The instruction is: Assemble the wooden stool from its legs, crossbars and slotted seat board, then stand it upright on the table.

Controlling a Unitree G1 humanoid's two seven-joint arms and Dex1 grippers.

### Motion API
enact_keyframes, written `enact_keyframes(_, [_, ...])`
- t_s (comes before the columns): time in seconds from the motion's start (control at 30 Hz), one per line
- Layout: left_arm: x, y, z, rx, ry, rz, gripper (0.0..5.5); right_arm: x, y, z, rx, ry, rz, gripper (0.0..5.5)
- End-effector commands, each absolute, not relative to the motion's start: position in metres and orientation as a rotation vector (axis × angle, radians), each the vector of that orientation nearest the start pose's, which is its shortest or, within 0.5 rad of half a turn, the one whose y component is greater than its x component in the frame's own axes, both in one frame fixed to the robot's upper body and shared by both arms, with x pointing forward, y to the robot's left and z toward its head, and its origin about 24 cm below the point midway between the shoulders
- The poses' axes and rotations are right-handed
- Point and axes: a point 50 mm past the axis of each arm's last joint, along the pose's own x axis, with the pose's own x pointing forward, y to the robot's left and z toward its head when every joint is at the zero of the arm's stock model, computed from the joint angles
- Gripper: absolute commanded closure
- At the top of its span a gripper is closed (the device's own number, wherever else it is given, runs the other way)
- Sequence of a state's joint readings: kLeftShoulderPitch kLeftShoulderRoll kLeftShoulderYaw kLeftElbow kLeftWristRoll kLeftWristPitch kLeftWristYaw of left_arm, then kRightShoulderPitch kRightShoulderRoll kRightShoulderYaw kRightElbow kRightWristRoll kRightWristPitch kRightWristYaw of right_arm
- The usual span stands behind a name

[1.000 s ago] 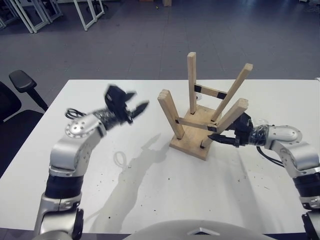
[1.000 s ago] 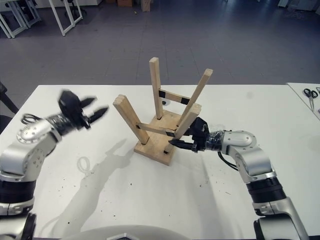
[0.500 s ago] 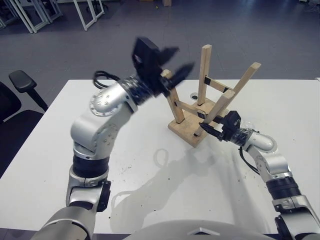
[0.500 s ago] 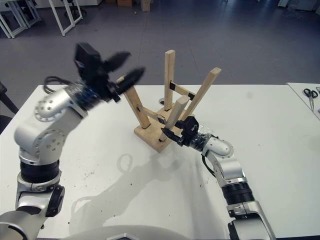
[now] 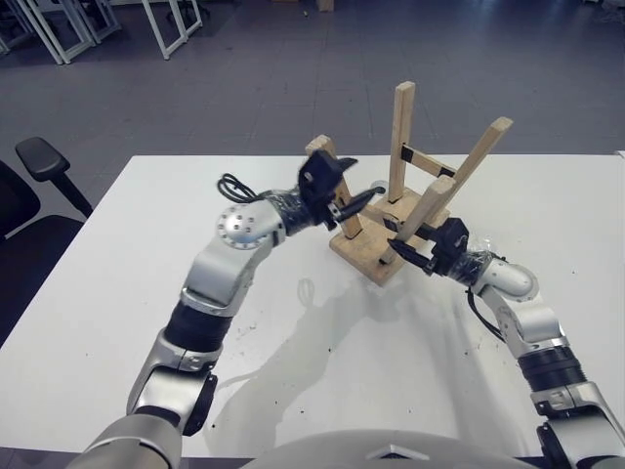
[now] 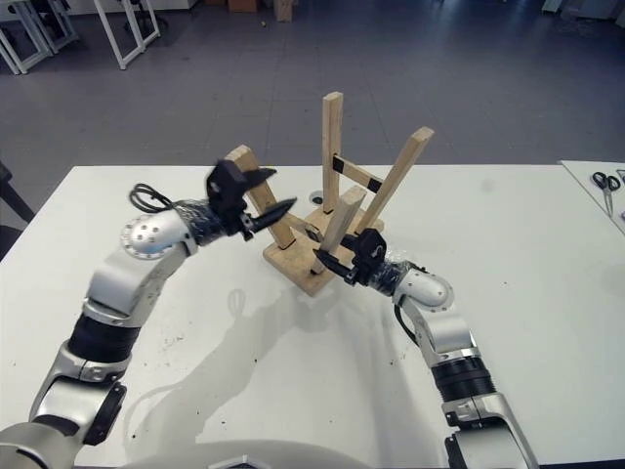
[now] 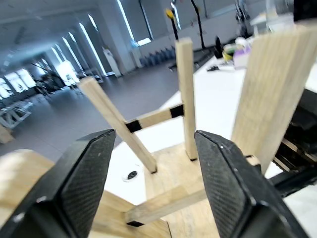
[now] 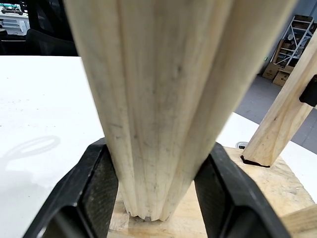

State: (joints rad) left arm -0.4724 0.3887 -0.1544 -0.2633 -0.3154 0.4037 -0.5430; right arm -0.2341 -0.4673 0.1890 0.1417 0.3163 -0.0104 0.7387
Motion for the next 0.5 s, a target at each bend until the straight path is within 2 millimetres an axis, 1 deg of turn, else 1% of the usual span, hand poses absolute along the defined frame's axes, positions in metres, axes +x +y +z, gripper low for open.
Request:
enact_keyframes(0.03, [0.275, 0.113, 0.186, 0.343, -0.2, -0.996, 2.57, 0.255, -0.172, 0.038, -0.272, 0.268, 0.954, 3.45])
enact_keyframes(0.1, [0.271, 0.11, 0.183, 0.485, -0.182, -1.121, 2.57, 0.253, -0.175, 0.043, -0.28, 0.282, 0.988, 3.45])
enact_keyframes(0.2, [0.269, 0.104, 0.195, 0.674, -0.167, -1.347, 2.57, 0.253, -0.182, 0.06, -0.298, 0.311, 1.068, 3.45])
enact_keyframes(0.23, [0.271, 0.102, 0.2, 0.747, -0.148, -1.413, 2.57, 0.254, -0.184, 0.069, -0.308, 0.32, 1.105, 3.45])
enact_keyframes(0.33, [0.279, 0.095, 0.214, 0.901, -0.127, -1.51, 2.57, 0.257, -0.186, 0.09, -0.342, 0.329, 1.199, 3.45])
enact_keyframes(0.43, [0.284, 0.079, 0.225, 0.935, -0.1, -1.608, 2.57, 0.26, -0.181, 0.103, -0.374, 0.316, 1.245, 3.45])
enact_keyframes(0.5, [0.284, 0.07, 0.223, 0.937, -0.047, -1.677, 2.57, 0.26, -0.175, 0.106, -0.391, 0.307, 1.268, 3.45])
